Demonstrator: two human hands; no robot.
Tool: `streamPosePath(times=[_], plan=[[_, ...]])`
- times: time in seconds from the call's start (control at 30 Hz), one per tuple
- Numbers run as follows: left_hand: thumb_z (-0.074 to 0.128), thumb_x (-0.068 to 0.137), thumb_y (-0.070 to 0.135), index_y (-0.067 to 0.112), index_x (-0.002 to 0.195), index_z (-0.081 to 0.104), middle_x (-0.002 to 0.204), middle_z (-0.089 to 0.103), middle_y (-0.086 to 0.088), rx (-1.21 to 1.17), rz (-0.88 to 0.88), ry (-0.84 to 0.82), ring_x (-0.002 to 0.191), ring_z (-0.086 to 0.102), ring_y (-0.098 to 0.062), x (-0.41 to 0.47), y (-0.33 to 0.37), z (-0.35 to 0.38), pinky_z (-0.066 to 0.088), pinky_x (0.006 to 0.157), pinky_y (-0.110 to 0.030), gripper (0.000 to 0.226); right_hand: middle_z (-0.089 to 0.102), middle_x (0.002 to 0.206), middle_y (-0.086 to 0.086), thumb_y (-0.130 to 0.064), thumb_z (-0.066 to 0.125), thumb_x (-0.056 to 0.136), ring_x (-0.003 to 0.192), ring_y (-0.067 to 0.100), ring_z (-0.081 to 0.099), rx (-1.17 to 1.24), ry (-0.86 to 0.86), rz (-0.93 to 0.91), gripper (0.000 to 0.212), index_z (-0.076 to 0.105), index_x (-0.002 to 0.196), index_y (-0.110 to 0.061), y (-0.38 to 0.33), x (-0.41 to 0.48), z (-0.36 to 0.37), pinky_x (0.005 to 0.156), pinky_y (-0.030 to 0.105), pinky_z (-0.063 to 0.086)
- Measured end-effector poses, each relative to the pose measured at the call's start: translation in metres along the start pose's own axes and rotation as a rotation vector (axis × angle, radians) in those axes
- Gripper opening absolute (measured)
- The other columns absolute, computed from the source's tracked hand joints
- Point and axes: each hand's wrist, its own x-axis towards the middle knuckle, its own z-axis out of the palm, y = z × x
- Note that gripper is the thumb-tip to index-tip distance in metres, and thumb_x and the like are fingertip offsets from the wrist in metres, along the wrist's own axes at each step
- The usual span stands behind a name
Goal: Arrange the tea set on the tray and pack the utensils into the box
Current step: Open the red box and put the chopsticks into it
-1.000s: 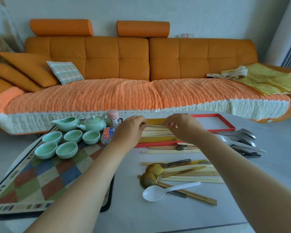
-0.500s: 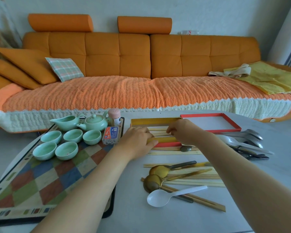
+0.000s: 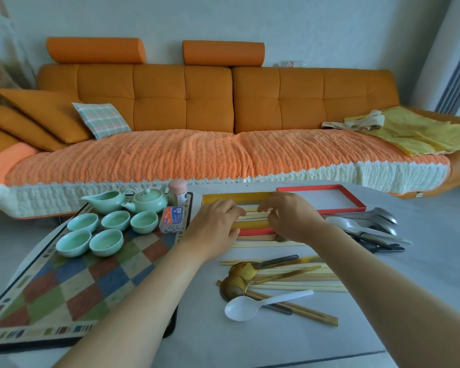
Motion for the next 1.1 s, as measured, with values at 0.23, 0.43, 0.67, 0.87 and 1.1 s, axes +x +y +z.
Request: streamPosePath(times=[0.23, 0.43, 0.67, 0.87, 1.1], plan=[[0.052, 0.096, 0.025, 0.025, 0.109, 0.068, 0.108, 0.056, 0.008, -0.080, 0.007, -0.075, 0.100, 0.055, -0.015, -0.007, 0.027, -0.002, 0.045, 0.074, -0.028, 0.020, 0.070, 0.100, -0.014, -0.018, 0.050, 0.095, 0.076, 0.003, 0.054, -0.064, -0.161, 0.001, 0.029, 0.075, 0.105, -0.030, -0.008, -0.017, -0.008, 0.075, 0.021, 0.051], [0.045, 0.101, 0.030, 0.024, 0.122, 0.065, 0.120, 0.057, 0.005, -0.014, -0.012, -0.229, 0.108, 0.054, -0.018, -0.013, 0.032, 0.003, 0.050, 0.083, -0.036, 0.029, 0.066, 0.126, -0.011, -0.014, 0.048, 0.094, 0.110, 0.012, 0.062, -0.126, -0.313, 0.067, 0.041, 0.066, 0.125, -0.034, -0.018, -0.024, -0.001, 0.092, 0.032, 0.055], [0.054, 0.094, 0.029, 0.023, 0.100, 0.069, 0.102, 0.059, 0.004, -0.033, -0.068, -0.188, 0.095, 0.057, -0.018, -0.012, 0.028, 0.002, 0.048, 0.075, -0.032, 0.018, 0.069, 0.119, -0.014, -0.003, 0.048, 0.088, 0.097, 0.004, 0.061, -0.018, -0.316, 0.038, 0.051, 0.068, 0.120, -0.038, -0.028, -0.031, 0.014, 0.085, 0.022, 0.053], [0.059, 0.094, 0.032, 0.025, 0.103, 0.070, 0.107, 0.057, 0.007, -0.029, -0.072, -0.209, 0.100, 0.054, -0.015, -0.015, 0.019, -0.003, 0.046, 0.079, -0.031, 0.016, 0.064, 0.124, -0.011, -0.021, 0.063, 0.093, 0.100, 0.004, 0.055, -0.026, -0.321, 0.045, 0.029, 0.068, 0.120, -0.030, -0.022, -0.030, 0.017, 0.087, 0.020, 0.043], [0.055, 0.098, 0.026, 0.021, 0.102, 0.061, 0.109, 0.052, 0.003, 0.035, -0.063, -0.239, 0.102, 0.051, -0.018, -0.021, 0.008, -0.001, 0.039, 0.084, -0.029, 0.009, 0.063, 0.108, -0.014, -0.034, 0.066, 0.092, 0.085, -0.001, 0.050, -0.043, -0.315, 0.046, 0.017, 0.071, 0.108, -0.030, -0.018, -0.027, 0.017, 0.078, 0.018, 0.040]])
